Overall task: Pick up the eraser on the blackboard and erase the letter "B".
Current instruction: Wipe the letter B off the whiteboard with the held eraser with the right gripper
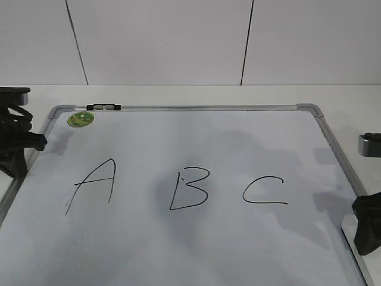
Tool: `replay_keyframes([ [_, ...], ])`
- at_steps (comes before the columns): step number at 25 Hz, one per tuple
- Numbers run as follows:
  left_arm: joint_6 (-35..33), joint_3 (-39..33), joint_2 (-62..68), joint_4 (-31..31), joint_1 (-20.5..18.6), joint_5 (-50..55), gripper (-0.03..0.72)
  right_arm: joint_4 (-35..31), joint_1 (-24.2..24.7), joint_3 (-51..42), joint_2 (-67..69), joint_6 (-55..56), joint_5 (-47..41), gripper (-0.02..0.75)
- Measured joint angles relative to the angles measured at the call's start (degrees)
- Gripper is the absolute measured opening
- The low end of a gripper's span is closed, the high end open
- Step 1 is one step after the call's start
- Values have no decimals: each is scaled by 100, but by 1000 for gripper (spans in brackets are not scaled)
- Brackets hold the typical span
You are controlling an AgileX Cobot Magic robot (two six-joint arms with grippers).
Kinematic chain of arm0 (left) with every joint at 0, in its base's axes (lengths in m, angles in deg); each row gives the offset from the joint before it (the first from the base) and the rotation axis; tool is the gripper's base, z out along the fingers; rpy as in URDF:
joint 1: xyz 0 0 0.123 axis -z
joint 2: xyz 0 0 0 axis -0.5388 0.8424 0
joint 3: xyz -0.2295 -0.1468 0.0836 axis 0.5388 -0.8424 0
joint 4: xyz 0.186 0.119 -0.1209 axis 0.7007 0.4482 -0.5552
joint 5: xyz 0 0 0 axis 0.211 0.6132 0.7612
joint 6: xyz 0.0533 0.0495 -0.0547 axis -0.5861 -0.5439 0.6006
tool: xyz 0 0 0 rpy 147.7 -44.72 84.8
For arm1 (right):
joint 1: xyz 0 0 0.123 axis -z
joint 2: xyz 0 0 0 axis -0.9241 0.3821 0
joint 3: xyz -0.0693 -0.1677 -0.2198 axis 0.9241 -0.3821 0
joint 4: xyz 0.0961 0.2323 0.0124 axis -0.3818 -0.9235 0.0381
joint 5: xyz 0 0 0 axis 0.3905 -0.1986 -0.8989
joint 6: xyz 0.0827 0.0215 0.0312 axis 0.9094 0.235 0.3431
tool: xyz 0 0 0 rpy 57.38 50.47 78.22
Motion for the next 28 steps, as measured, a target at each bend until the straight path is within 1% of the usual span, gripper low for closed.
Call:
replay_keyframes([
  [20, 0, 0, 0, 0, 0, -10, 19, -35, 0, 0, 557, -3, 79, 624],
  [25, 0, 0, 0, 0, 0, -10, 19, -48, 0, 0, 557, -13, 79, 567],
  [28, 0, 0, 0, 0, 0, -10, 19, -48, 0, 8, 557, -15, 67, 547],
])
